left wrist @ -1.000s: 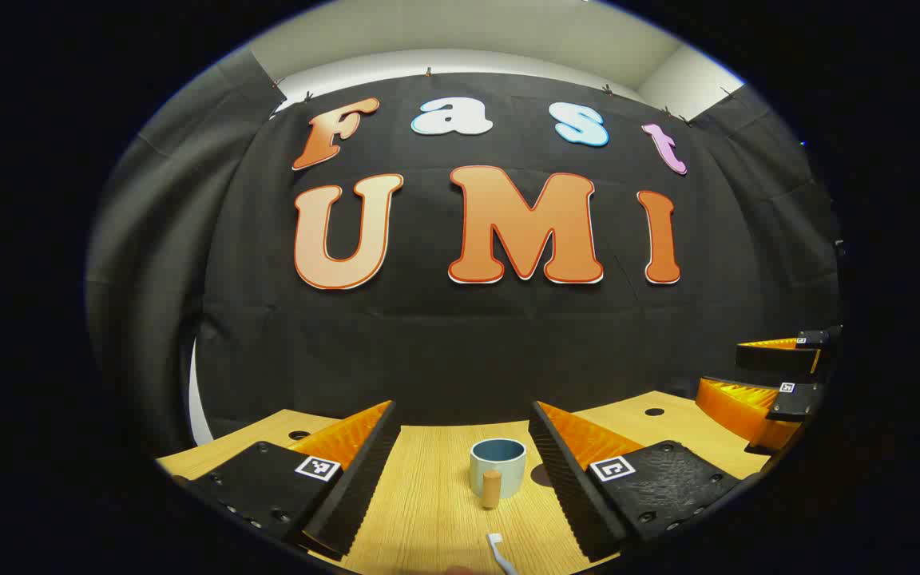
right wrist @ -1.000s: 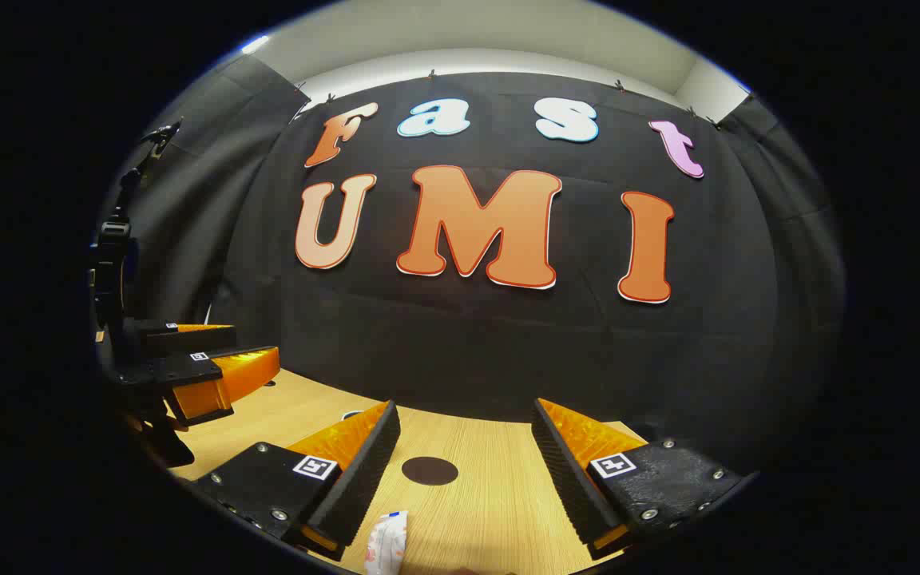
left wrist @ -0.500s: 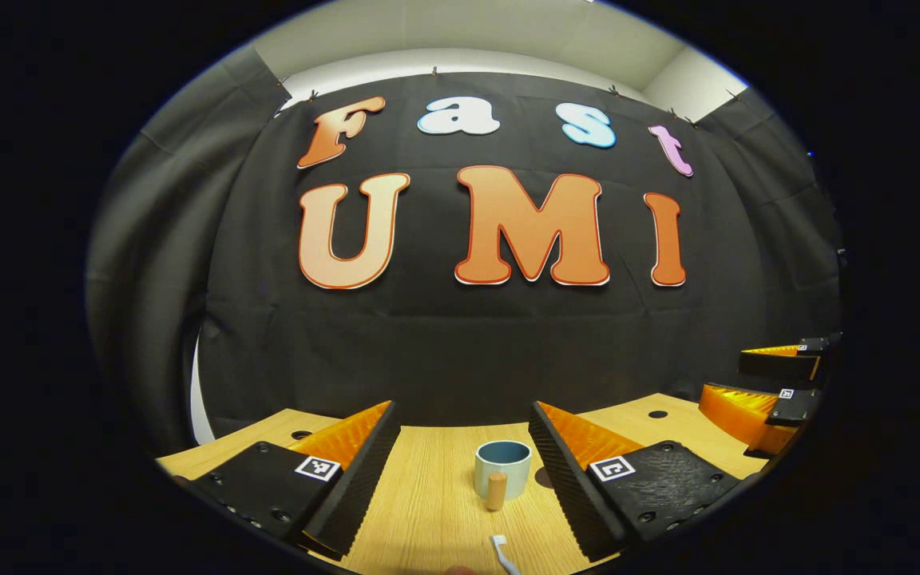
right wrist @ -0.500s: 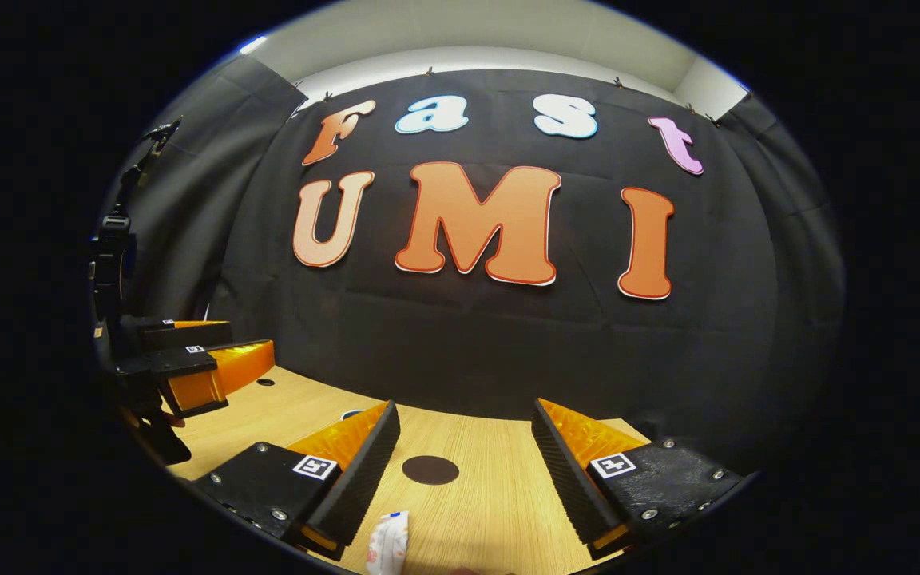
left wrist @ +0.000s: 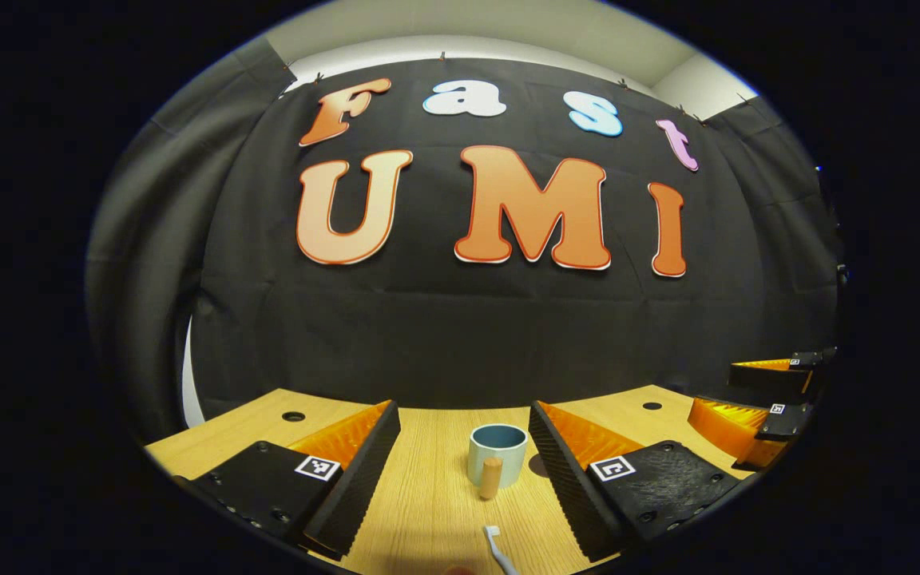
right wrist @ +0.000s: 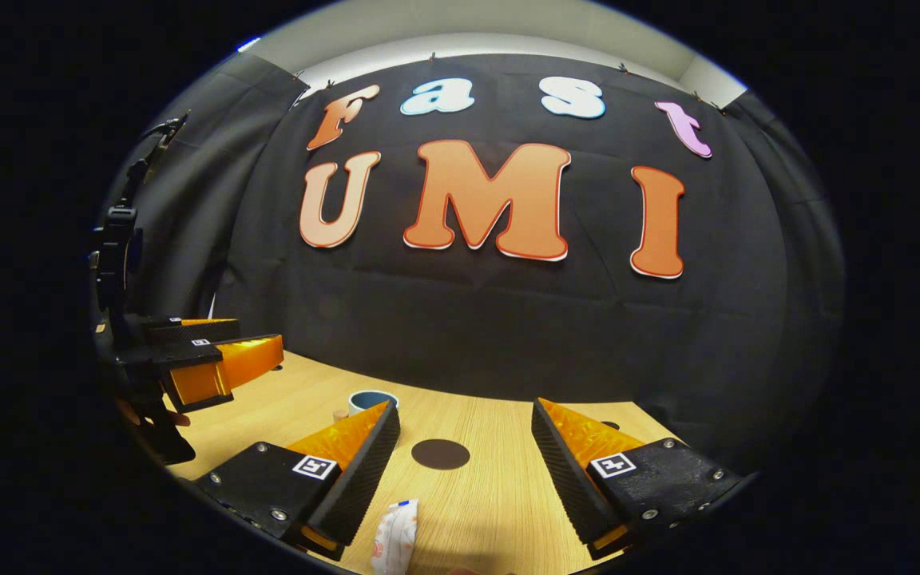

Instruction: Put the toothbrush and toothpaste on the desktop into the cup, then pick up the cup and place it on the coaster on the desktop.

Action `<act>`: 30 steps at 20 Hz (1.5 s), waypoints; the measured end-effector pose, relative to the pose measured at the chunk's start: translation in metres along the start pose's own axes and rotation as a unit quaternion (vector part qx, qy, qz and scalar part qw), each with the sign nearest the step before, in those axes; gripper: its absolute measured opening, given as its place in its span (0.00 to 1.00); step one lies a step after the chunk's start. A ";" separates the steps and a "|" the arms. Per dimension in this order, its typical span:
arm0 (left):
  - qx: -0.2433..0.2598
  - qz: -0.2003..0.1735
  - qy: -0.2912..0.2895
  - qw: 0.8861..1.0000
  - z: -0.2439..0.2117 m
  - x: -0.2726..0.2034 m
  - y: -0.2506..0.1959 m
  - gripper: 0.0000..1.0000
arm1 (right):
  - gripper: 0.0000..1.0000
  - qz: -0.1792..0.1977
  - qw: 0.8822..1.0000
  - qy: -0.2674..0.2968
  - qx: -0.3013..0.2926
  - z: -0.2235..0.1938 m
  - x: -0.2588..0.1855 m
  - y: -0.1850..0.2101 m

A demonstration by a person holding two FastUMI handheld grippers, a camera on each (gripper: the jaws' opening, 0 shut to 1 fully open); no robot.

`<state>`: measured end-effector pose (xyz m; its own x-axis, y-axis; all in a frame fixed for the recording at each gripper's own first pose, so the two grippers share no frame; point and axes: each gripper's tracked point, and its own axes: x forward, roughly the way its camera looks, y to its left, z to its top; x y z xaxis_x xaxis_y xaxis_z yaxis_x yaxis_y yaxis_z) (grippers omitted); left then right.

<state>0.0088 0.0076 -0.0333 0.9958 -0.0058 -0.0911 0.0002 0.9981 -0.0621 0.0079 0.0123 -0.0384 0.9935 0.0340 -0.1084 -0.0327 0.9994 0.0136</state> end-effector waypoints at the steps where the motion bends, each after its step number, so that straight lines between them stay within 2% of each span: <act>1: -0.004 0.000 0.011 1.000 -0.009 0.000 0.001 0.97 | 1.00 0.002 1.000 0.010 0.001 -0.007 0.000 0.001; 5: -0.012 -0.006 0.053 0.998 -0.039 0.001 -0.001 0.98 | 0.99 0.012 0.999 0.049 0.009 -0.036 -0.001 0.007; 15: 0.020 -0.026 0.165 0.986 -0.117 -0.008 -0.013 0.98 | 1.00 0.053 0.988 0.147 0.003 -0.104 -0.010 0.030; 23: 0.007 -0.027 0.259 0.965 -0.180 -0.023 -0.017 0.99 | 0.99 0.080 0.977 0.200 -0.006 -0.144 -0.017 0.051; 25: 0.010 -0.027 0.283 0.959 -0.193 -0.027 -0.018 0.98 | 0.96 0.086 0.972 0.219 -0.016 -0.157 -0.017 0.057; 30: 0.011 -0.034 0.327 0.945 -0.215 -0.035 -0.024 0.98 | 0.79 0.096 0.964 0.246 -0.015 -0.171 -0.020 0.064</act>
<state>-0.0460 -0.0291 -0.2420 0.7249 -0.0993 -0.6817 0.0708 0.9951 -0.0696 -0.0329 0.0773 -0.2050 0.7971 0.2118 -0.5655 -0.2215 0.9737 0.0525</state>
